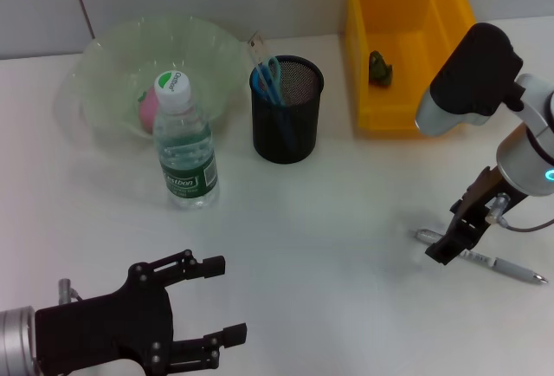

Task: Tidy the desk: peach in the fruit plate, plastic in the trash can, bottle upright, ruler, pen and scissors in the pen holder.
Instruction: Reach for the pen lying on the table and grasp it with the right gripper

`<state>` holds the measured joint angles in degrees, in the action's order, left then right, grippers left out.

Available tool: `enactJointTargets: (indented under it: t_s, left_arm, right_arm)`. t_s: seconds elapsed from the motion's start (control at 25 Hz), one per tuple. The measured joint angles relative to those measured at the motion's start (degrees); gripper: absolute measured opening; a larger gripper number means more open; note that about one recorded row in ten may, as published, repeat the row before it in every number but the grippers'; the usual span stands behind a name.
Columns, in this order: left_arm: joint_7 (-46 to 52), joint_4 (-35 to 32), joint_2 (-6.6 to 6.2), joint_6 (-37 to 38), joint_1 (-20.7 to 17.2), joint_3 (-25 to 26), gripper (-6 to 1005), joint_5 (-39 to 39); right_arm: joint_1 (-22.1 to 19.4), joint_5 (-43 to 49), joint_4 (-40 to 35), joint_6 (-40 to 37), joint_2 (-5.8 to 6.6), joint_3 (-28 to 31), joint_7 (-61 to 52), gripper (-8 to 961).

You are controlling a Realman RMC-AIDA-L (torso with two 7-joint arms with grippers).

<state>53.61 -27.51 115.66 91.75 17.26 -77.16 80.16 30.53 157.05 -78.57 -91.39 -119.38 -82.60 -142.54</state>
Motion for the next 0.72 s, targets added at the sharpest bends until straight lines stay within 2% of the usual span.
enactJointTargets:
  t_s: [0.4,0.52,0.72]
  left_arm:
    - [0.0,0.0,0.0,0.0,-0.2,0.0,819,0.0]
    - [0.0,0.0,0.0,0.0,-0.2,0.0,819,0.0]
    - [0.0,0.0,-0.03,0.1,-0.2,0.0,819,0.0]
  right_arm:
    - [2.2,-0.2,3.8,0.9,0.02,-1.1,-1.0,770]
    - [2.8,0.0,5.5,1.1,0.09,-1.1,-1.3,633]
    - [3.1,0.2,5.6,1.2,0.12,-1.3,-1.7,529]
